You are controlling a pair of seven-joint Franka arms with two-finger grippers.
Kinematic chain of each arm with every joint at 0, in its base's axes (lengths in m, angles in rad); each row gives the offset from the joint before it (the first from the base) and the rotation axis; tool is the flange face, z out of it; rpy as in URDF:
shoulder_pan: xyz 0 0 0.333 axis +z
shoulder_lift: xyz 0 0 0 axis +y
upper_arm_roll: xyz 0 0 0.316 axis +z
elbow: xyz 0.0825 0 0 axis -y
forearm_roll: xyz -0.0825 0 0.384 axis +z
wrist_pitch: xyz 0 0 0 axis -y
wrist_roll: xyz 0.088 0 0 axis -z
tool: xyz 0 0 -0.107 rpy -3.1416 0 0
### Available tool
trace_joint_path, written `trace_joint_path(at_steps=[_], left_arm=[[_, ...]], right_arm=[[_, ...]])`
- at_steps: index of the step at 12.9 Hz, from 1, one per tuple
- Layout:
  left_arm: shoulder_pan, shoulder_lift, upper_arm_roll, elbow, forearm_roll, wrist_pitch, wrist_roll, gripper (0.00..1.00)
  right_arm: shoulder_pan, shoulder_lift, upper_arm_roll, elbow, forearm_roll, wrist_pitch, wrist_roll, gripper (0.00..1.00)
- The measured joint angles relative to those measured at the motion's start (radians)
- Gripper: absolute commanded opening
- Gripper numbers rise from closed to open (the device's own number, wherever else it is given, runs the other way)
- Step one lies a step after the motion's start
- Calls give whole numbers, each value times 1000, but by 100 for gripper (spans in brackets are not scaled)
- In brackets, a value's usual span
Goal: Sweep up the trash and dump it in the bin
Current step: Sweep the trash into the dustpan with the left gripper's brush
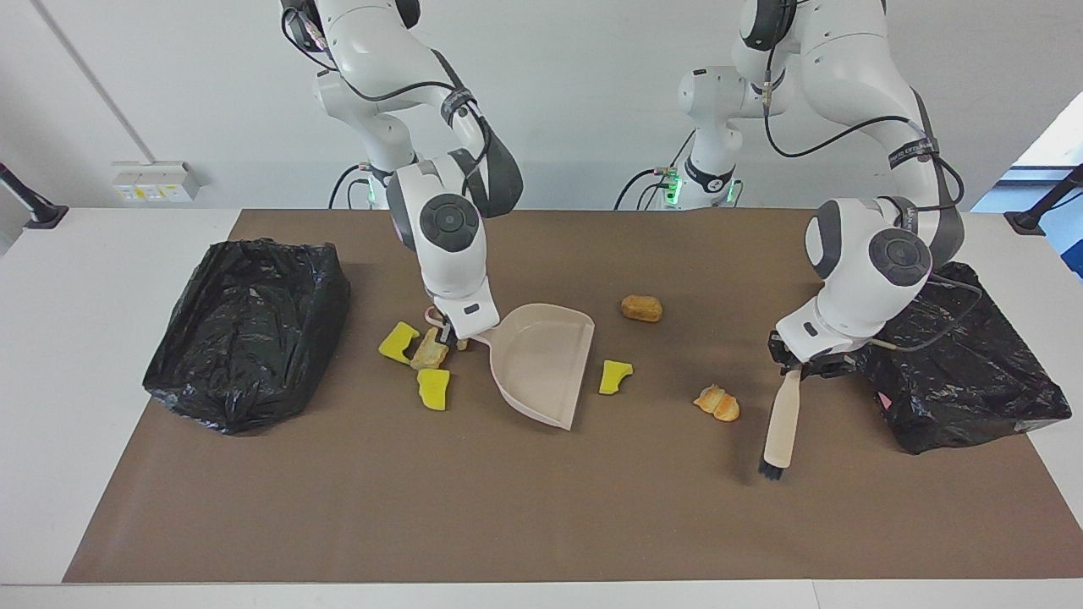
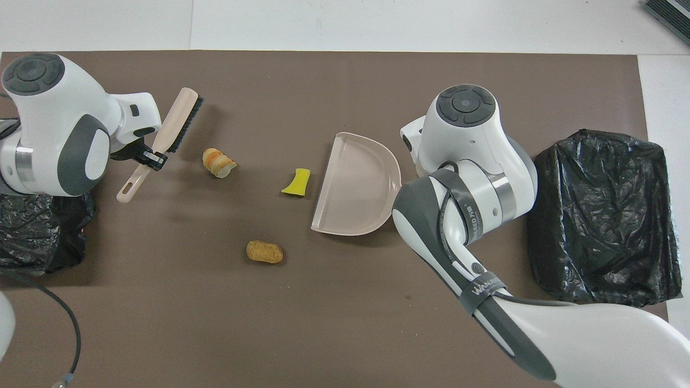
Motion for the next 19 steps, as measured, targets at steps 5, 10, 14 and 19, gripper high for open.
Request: trace_joint_path(at_steps=[5,10,14,19], left_arm=[[-30,-48,-15,-129,-1,-11,-59,0],[-102,-101,-118,-197,-41,-14,-243,0],[-107,-118,-290,-212,-43,-58,-327,0],[-109,-148,-428,-212,-43,-95,-514,0]], right_arm=[[27,-9,3,-48,-8,42,6,0],[64,-10,3,-77,-8,76,15,0],[85,-19,4,-98,-8,86,51,0],[85,-24,4,-106,-8,87,51,0]])
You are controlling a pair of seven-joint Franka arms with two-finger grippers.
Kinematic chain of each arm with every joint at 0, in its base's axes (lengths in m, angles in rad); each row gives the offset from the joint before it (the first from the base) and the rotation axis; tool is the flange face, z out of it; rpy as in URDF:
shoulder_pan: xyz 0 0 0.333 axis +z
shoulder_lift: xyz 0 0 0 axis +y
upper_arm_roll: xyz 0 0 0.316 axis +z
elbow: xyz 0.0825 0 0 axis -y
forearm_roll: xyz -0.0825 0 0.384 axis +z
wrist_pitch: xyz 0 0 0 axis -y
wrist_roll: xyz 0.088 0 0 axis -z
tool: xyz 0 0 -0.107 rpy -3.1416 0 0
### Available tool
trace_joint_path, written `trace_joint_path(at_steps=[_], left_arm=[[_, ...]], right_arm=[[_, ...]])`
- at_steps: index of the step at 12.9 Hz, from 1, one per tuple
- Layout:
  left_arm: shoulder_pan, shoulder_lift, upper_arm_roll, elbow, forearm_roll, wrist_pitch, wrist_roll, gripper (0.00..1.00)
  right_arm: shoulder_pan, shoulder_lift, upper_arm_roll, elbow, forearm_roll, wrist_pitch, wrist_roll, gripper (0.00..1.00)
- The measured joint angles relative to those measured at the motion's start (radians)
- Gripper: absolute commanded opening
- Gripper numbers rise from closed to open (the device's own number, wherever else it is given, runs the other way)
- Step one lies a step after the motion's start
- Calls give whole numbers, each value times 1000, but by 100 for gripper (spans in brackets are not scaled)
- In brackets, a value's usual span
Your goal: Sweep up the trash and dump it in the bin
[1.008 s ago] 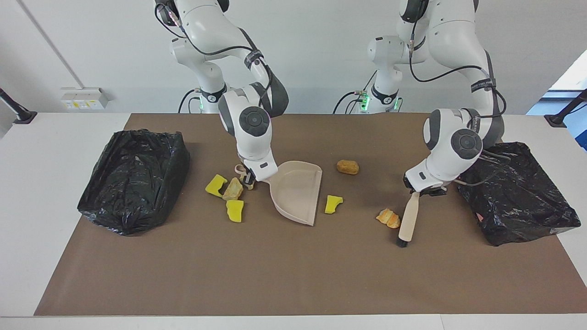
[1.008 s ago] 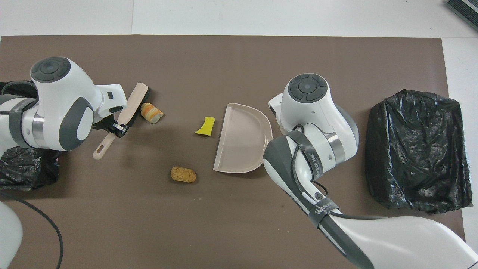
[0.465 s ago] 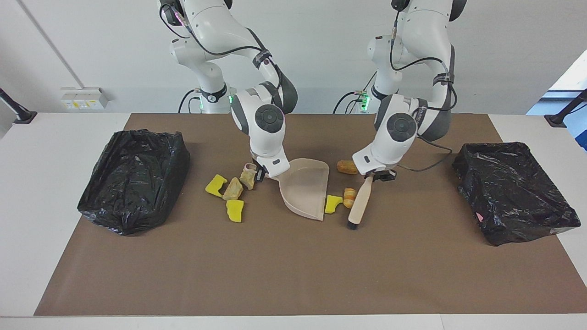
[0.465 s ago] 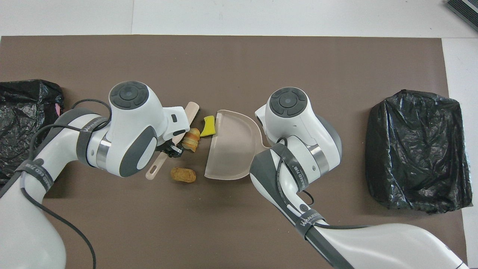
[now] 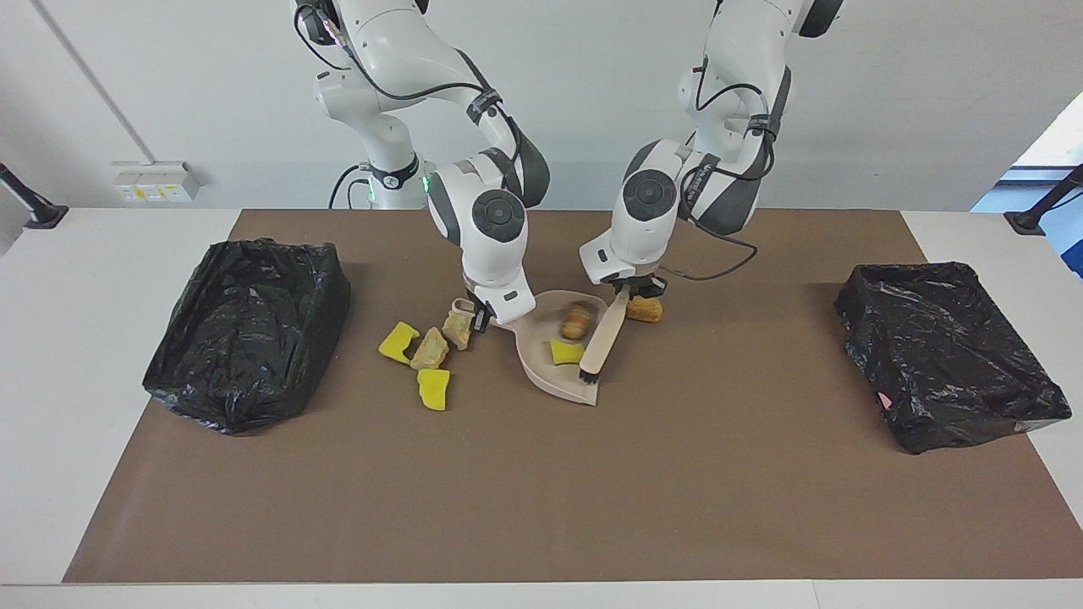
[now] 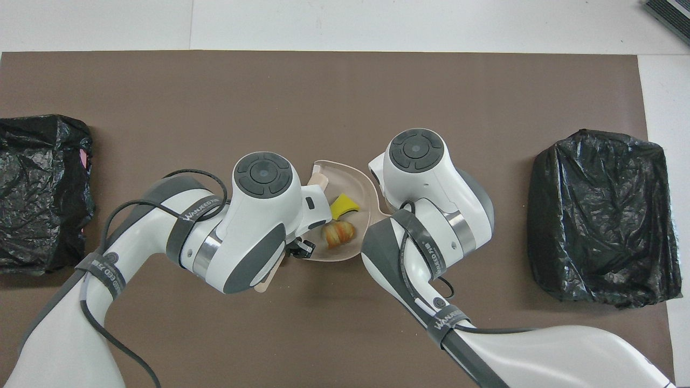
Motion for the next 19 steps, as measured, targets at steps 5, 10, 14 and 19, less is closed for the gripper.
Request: trace_joint_path(at_steps=[5,10,14,19], left_arm=[[9,-71,1,0,-46,-137,-228,0],[7,-212,-2,-139,-49,-235,-628,0],[8,-355,-1,-403,-113,-32,-831,0],[7,-346,-2,-461,-136,147,-805,0]], right_arm=[[23,-13,1,-14,-55,1,-3,0],[56,-64,2,-102,-115,54,-44,0],[63,-97,2,-164,-118,111,-40,0],[64,-100,2,-169,-118,104,-4,0]])
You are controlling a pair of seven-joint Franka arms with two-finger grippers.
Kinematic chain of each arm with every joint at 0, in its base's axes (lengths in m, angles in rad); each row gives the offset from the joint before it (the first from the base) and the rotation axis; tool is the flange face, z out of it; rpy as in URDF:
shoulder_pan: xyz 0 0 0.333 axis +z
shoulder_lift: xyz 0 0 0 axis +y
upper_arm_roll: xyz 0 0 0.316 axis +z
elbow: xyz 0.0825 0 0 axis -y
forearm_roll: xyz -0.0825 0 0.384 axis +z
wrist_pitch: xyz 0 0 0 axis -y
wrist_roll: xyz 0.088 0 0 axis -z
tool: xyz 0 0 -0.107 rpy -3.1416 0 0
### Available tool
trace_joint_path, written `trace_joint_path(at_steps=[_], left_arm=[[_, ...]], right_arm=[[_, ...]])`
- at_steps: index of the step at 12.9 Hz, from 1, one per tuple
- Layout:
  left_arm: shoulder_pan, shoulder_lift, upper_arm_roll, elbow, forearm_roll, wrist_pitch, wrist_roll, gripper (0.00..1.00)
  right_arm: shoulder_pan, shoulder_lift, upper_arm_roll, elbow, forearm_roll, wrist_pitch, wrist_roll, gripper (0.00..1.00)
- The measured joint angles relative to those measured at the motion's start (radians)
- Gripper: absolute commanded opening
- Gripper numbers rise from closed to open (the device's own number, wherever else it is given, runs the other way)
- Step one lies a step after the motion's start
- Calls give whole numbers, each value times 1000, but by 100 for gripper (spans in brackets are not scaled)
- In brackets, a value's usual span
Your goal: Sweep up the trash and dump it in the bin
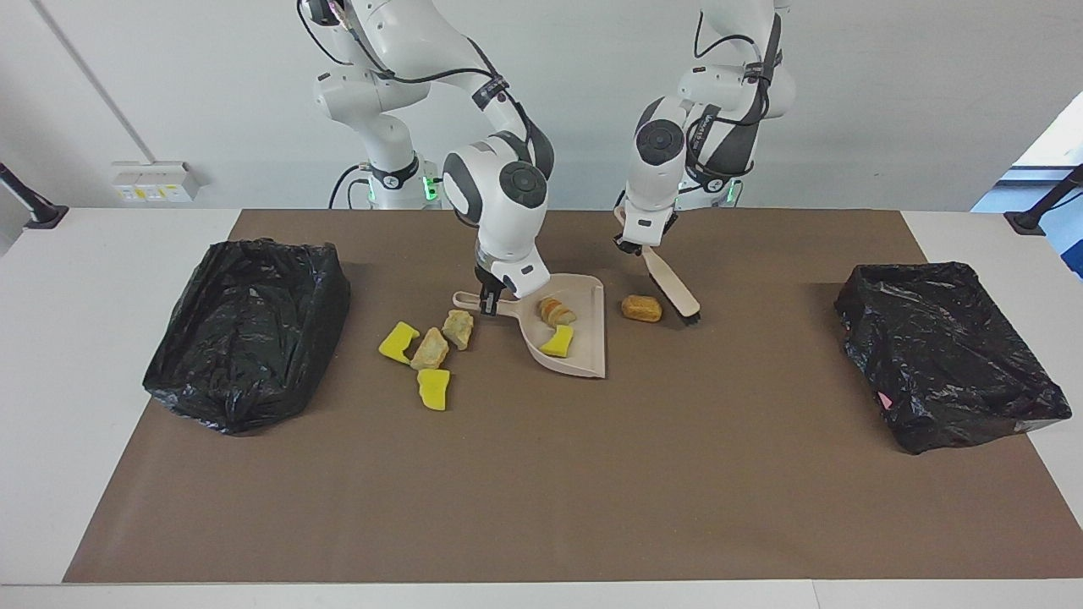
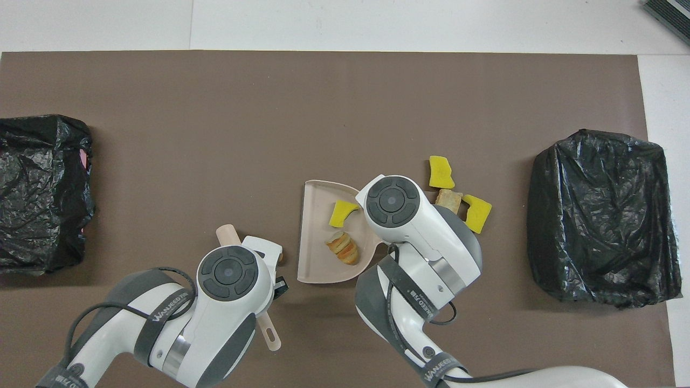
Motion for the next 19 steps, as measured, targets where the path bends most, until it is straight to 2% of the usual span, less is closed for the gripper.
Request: trace_joint_path(at_steps=[3,6,8,11,13,16,19], left_arm=[[-18,18,-3,0,-1,76,72,0],[-57,33,-9,2,-7,172,107,0],[-85,47,-11,18,-70,191,217,0],[-111,80,-12,90,-153,196,398,0],[-128,118,-12,157,-158,195,420,0],[-133,143,-8,205,-158,145,425,0],[-129,125,15,247,-158,-28,425,0]], right_arm=[[-1,0,0,2,3,-23,49,0],[1,-1,0,24,3,-106,143,0],[1,-1,0,27,3,-123,157,0],[1,-1,0,28,3,-129,160,0],[1,-1,0,28,3,-129,161,0],[1,-1,0,28,3,-129,162,0],[1,-1,0,28,3,-130,172,0]])
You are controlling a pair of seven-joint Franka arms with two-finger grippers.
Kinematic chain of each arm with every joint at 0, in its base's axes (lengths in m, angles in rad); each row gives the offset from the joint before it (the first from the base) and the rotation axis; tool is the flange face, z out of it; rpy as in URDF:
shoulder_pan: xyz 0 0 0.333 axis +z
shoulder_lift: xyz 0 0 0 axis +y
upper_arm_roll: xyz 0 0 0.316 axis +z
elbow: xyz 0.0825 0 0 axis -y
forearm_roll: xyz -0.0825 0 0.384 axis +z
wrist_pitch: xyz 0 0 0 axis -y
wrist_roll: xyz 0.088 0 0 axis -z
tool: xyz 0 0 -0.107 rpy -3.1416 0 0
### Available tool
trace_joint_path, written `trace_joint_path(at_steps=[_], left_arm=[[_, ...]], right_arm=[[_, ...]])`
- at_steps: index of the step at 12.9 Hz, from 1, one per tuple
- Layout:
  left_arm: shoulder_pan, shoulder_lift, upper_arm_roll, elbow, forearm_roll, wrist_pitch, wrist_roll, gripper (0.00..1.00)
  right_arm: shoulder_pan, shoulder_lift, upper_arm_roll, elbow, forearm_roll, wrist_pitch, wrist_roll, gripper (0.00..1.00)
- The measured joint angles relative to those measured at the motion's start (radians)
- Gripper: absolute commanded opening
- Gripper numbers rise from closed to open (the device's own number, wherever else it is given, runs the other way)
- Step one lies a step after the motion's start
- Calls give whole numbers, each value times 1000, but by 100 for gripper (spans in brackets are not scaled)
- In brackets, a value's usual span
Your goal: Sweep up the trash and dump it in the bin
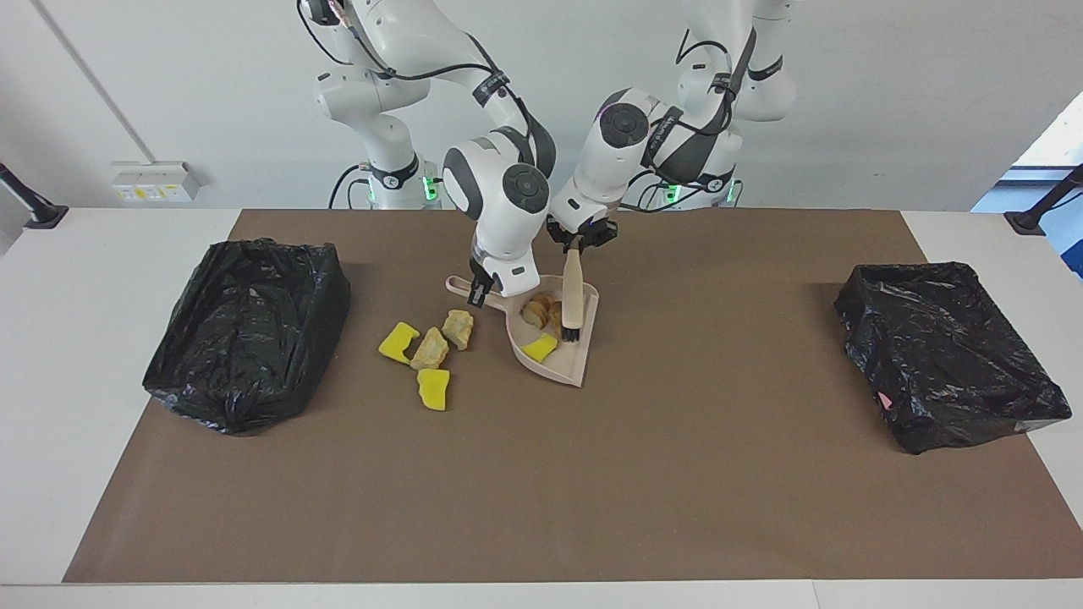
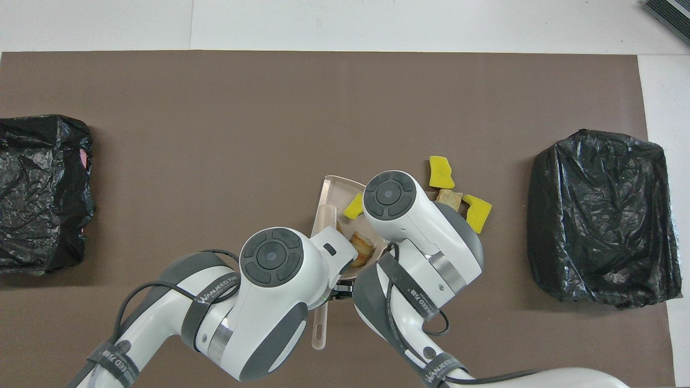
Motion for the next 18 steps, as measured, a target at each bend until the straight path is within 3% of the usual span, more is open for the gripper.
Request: trace_joint_path(at_steps=[5,8,13,18], left_arm=[[1,-42,2,-11,2,-138,-33,0],[-2,-91,-6,-66,3,-153,-121,0],[-10,-262,-121,-291,2,-18,-210,0],[-23,-288,-254,-383,-49,114,-294,0]], right_arm=[[-10,-3,-3,5,13,-2,9,0],[-49,-26,-5,13,24,-3,22,0],[-183,-133,-7,21,62,-47,15,0],[-344,-164,-13,95,72,-158,-86,0]])
